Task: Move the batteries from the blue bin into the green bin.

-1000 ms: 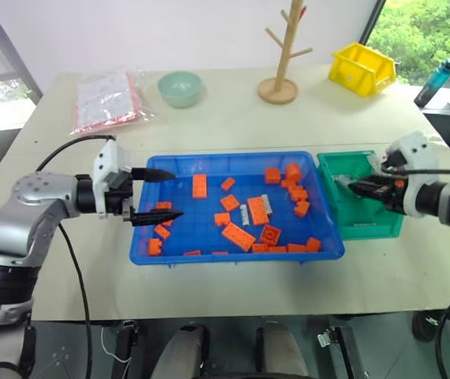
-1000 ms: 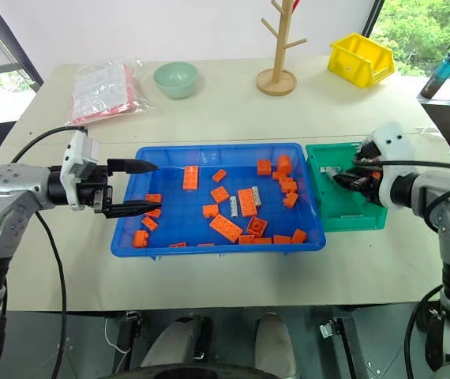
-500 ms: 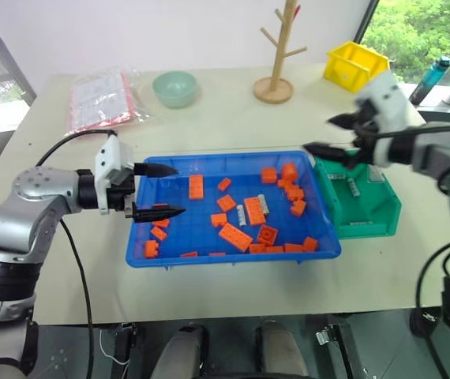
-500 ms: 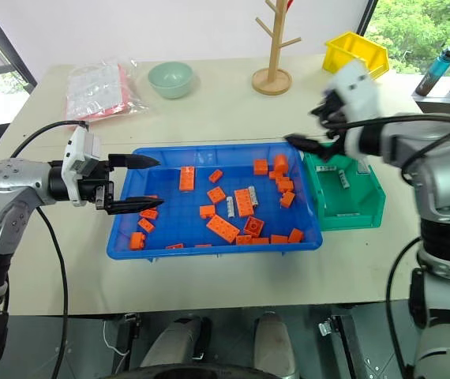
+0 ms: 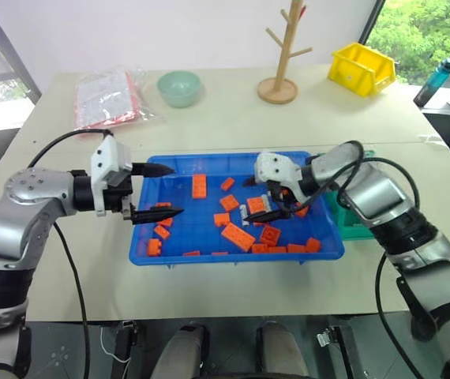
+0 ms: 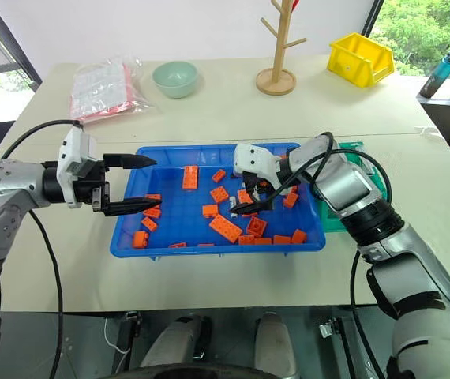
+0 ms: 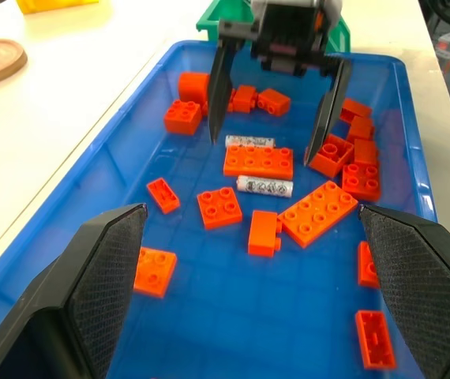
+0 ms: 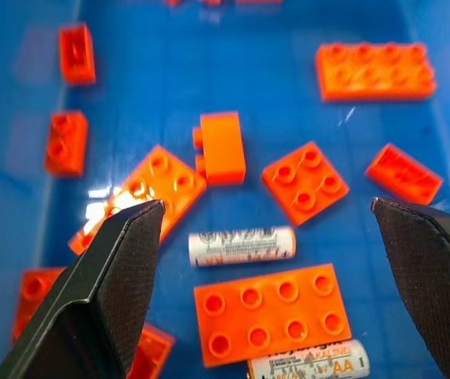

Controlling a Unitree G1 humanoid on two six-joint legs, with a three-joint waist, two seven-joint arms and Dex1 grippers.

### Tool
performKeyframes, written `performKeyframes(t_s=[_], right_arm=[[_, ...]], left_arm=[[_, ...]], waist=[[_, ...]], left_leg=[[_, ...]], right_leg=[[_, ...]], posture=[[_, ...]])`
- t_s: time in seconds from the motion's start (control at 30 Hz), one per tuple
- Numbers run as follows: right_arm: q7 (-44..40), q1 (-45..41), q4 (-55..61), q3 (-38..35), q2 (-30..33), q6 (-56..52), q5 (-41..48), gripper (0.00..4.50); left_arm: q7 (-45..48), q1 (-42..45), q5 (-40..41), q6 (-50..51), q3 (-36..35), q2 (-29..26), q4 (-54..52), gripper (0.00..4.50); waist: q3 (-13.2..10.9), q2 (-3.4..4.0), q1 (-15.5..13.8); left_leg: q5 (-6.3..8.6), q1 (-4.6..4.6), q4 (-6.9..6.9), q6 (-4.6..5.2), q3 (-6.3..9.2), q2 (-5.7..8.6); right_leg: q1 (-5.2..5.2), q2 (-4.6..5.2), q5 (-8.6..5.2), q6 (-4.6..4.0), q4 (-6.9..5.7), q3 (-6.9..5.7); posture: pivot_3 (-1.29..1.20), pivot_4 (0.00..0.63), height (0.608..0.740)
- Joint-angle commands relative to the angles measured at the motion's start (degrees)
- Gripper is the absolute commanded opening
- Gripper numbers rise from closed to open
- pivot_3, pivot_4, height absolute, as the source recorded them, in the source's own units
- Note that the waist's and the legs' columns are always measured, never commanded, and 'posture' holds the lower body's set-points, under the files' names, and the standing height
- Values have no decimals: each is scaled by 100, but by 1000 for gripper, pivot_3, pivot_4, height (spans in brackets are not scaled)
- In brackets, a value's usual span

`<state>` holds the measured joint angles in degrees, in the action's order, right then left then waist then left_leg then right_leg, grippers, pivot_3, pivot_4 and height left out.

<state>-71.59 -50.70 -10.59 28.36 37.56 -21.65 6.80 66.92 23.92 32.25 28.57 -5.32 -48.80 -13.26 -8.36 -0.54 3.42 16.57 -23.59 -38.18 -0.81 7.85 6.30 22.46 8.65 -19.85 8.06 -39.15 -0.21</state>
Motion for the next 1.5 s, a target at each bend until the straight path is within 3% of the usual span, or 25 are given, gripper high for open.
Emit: performKeyframes(t_s=[0.03, 0.57, 0.67, 0.73, 0.77, 0.87, 1.1, 1.3, 1.5], right_arm=[[-205, -239, -385, -14, -131, 592, -297, 4340], [-327, 6, -1276, 1, -775, 1161, -995, 4340], [-267, 56, -1336, -6, -796, 1203, -1074, 3548], [-289, 114, -1171, -71, -766, 1144, -1021, 2494], [-293, 130, -999, -157, -748, 1009, -944, 2206], [-227, 123, -341, -581, -664, 344, -619, 2224], [376, 175, 1233, -2266, 260, -1798, 164, 2224], [586, 1110, 1561, -3279, 1731, -2163, 247, 2224], [896, 1996, 1542, -3798, 2330, -2248, 293, 2224]], left_arm=[[-85, -53, 123, 47, -265, -119, -254, 4500], [-160, -33, 150, 70, -360, -215, -247, 4500], [-133, 33, 137, 59, -332, -212, -198, 4500], [-111, 90, 120, 49, -306, -205, -141, 4500], [-100, 117, 111, 44, -291, -198, -114, 4500], [-71, 161, 90, 26, -252, -172, -64, 4500], [17, 159, 58, -41, -163, -123, 58, 4500], [123, 237, 29, -149, 1, -21, 224, 4500], [260, 549, -77, -281, 261, 177, 529, 4500]], waist=[[0, 0, 23], [0, 0, 57], [1, 0, 57], [1, 0, 52], [1, 0, 49], [0, 0, 50], [-1, 2, -18], [-1, 1, -132], [-1, 2, -80]], left_leg=[[0, 0, 1, 0, 0, 0], [-1, 0, 3, -1, 8, -1], [-1, 1, 2, -2, 9, -2], [-1, 1, 2, -2, 9, -2], [-1, 1, 1, -2, 9, -1], [-1, 1, 1, -2, 10, 0], [-1, -2, 1, -1, 12, 4], [0, -1, 0, 0, 10, 10], [0, -1, 2, 0, -9, 1]], right_leg=[[1, 0, 0, 0, 0, 0], [2, -3, 0, 0, -1, -2], [1, -4, 0, 0, -1, -3], [1, -4, 0, 0, -1, -3], [0, -3, 0, 0, -1, -3], [0, -2, 0, 0, -1, -4], [-1, 1, 0, 0, -2, -3], [-5, 7, 0, 0, 2, -2], [-1, 5, 0, 0, 2, -1]], posture=[[0, 150, 719], [0, 150, 719], [0, 150, 719], [0, 150, 719], [0, 150, 719], [0, 150, 719], [0, 150, 719], [0, 150, 719], [0, 150, 719]])
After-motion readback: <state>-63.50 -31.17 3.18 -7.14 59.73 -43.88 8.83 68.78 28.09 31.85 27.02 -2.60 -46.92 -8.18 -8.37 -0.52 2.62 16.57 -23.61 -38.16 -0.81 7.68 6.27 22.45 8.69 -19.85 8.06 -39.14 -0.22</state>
